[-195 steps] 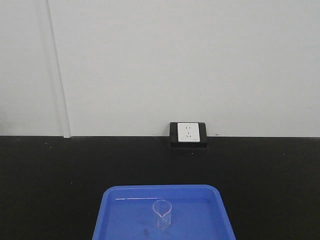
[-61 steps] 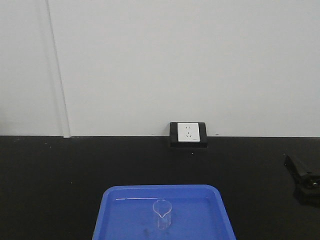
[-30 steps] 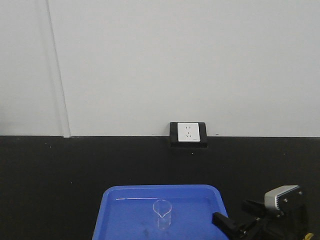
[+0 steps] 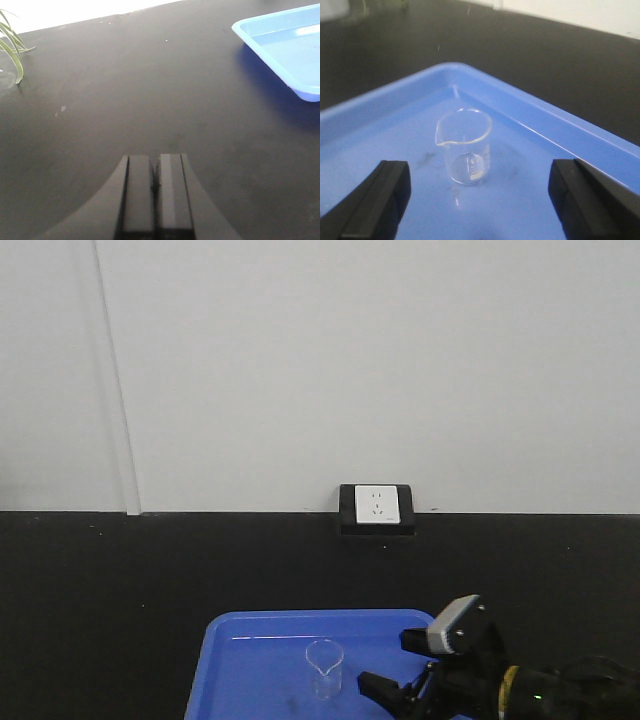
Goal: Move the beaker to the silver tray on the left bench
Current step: 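Reach the right gripper to the glass beaker and close around it, then lift the held beaker up out of the blue tray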
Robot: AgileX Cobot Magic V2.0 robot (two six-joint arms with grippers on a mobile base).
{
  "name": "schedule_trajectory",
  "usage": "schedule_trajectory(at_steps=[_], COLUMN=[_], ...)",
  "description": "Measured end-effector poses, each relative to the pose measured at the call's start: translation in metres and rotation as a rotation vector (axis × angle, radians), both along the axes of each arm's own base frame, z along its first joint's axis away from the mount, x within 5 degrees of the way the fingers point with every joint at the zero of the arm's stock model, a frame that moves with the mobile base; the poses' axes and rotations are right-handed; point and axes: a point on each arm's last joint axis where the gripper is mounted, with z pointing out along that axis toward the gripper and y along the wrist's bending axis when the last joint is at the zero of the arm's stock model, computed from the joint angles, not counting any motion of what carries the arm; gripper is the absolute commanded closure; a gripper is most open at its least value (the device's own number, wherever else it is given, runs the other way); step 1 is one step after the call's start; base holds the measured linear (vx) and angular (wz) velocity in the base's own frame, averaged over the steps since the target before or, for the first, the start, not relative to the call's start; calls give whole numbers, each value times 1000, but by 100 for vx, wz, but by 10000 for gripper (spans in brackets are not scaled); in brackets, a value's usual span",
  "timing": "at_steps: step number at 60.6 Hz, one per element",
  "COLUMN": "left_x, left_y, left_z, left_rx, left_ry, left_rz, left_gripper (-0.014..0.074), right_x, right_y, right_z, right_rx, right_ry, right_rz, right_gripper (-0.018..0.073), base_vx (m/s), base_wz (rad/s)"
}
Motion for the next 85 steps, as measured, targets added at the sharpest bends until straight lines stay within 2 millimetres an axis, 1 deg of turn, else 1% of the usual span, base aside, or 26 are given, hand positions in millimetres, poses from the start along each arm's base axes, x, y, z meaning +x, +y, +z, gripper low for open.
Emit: schedule_trajectory(at_steps=[7,10,21,27,31,38,53,59,66,69,70,76,77,80,83,85], left_x=[0,0,0,0,0,0,0,0,0,0,0,0,0,0,0,0], left_y=[0,0,0,0,0,0,0,0,0,0,0,0,0,0,0,0], left_z=[0,0,0,0,0,0,0,0,0,0,0,0,0,0,0,0], left_rx=[0,0,0,0,0,0,0,0,0,0,0,0,0,0,0,0], left_ry=[0,0,0,0,0,0,0,0,0,0,0,0,0,0,0,0], left_rz=[0,0,0,0,0,0,0,0,0,0,0,0,0,0,0,0], left_gripper=[595,595,595,595,595,595,595,595,595,595,595,595,595,595,595,595], right_x=[9,10,15,16,18,25,40,47,50,51,51,53,53,53,53,53], right_y=[20,24,25,26,28,37,71,80,87,87,88,88,87,87,87,87], right_z=[-8,-14,-45,-56,-61,-67,-72,-74,-77,-77,-77,-76,-76,-76,-76,-70], right_rx=[-71,-79,-30,13,39,62,101,122,133,139,141,157,161,169,177,204], right_ry=[17,29,110,121,117,108,75,67,73,77,78,82,83,92,103,141], right_rz=[20,26,-17,-28,-29,-26,-5,-16,-27,-45,-49,-74,-79,-92,-98,-107], right_gripper=[-33,-33,-33,-33,-33,-33,-32,-5,96,181,225,421,474,577,576,575], base_vx=[0,0,0,0,0,0,0,0,0,0,0,0,0,0,0,0], base_wz=[0,0,0,0,0,0,0,0,0,0,0,0,0,0,0,0])
